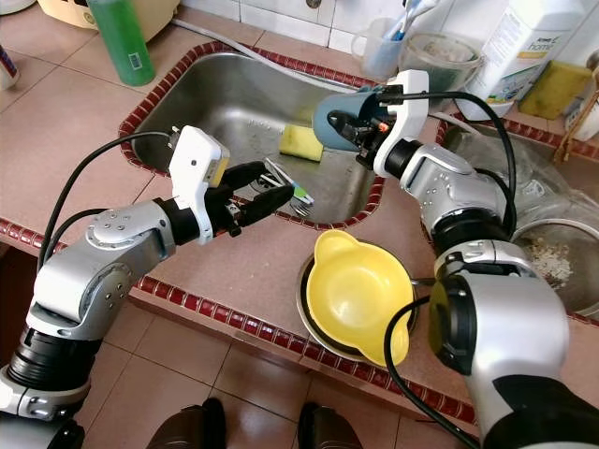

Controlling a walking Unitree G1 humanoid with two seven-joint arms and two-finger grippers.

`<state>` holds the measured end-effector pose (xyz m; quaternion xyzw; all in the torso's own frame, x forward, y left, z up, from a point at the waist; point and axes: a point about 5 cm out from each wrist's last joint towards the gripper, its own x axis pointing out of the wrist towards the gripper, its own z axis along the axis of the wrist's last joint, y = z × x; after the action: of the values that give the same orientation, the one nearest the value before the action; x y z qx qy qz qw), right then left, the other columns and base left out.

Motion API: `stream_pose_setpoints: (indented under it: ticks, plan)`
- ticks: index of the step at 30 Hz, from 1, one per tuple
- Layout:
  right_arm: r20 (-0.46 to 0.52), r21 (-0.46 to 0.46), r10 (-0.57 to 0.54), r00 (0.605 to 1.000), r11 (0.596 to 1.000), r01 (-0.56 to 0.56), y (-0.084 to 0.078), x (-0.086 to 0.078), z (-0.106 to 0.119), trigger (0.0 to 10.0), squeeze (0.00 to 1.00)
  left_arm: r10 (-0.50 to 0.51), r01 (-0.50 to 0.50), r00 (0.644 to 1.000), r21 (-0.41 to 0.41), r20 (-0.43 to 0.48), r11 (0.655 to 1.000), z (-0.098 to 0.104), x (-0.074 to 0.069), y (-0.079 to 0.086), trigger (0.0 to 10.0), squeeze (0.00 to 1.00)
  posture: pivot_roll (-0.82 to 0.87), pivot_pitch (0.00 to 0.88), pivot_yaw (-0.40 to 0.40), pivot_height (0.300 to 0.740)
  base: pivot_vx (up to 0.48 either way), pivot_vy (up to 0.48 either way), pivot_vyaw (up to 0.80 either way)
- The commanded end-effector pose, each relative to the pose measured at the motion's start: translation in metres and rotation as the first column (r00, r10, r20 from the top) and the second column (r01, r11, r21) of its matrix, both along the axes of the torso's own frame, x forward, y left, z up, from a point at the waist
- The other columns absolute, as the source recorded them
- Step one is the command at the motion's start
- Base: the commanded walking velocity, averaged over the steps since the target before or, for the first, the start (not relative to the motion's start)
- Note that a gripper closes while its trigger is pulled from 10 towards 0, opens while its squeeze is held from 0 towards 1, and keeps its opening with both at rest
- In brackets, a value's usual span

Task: Kitchen organization

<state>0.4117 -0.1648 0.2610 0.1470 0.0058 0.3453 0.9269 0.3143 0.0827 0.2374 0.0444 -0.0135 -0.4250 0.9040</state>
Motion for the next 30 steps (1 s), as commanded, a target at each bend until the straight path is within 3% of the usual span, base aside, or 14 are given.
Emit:
stream_pose_setpoints:
  ticks: [1, 7, 8, 9, 10, 30]
  plan:
    - [0.006, 0.026, 0.017, 1.000, 1.000, -0.018, -0.002, 0.000, 0.007, 10.0, 0.00, -0.032, 0.032, 0.999, 0.000, 0.019, 0.999, 0.005, -0.005, -0.004, 10.0, 0.00, -0.07, 0.323, -0.067, 0.740, 0.000, 0.000, 0.00]
    - [-0.029, 0.030, 0.022, 0.999, 0.999, -0.021, -0.002, -0.001, 0.001, 10.0, 0.00, -0.032, 0.032, 0.999, -0.001, 0.018, 1.000, 0.005, -0.005, -0.005, 10.0, 0.00, -0.07, 0.321, -0.066, 0.740, 0.000, 0.000, 0.00]
    - [-0.045, 0.042, 0.021, 0.999, 0.999, -0.020, -0.001, -0.001, -0.003, 10.0, 0.05, -0.032, 0.033, 0.999, -0.004, 0.019, 0.999, 0.006, -0.005, -0.005, 10.0, 0.00, -0.07, 0.322, -0.066, 0.740, 0.000, 0.000, 0.00]
    - [-0.049, 0.041, 0.026, 0.998, 0.999, -0.024, -0.001, -0.001, -0.005, 10.0, 0.63, -0.032, 0.032, 0.999, -0.005, 0.019, 0.999, 0.006, -0.005, -0.005, 10.0, 0.00, -0.07, 0.321, -0.066, 0.740, 0.000, 0.000, 0.00]
    - [-0.053, 0.041, 0.035, 0.998, 0.999, -0.032, 0.000, -0.002, -0.007, 10.0, 1.00, -0.032, 0.032, 0.999, -0.005, 0.020, 0.999, 0.006, -0.005, -0.005, 10.0, 0.00, -0.07, 0.322, -0.066, 0.740, 0.000, 0.000, 0.00]
    - [-0.099, 0.087, 0.068, 0.993, 0.994, -0.060, 0.007, -0.002, -0.007, 10.0, 1.00, -0.017, 0.017, 0.999, 0.001, 0.027, 1.000, 0.008, 0.000, -0.003, 10.0, 0.00, -0.07, 0.320, -0.057, 0.740, 0.000, 0.000, 0.00]
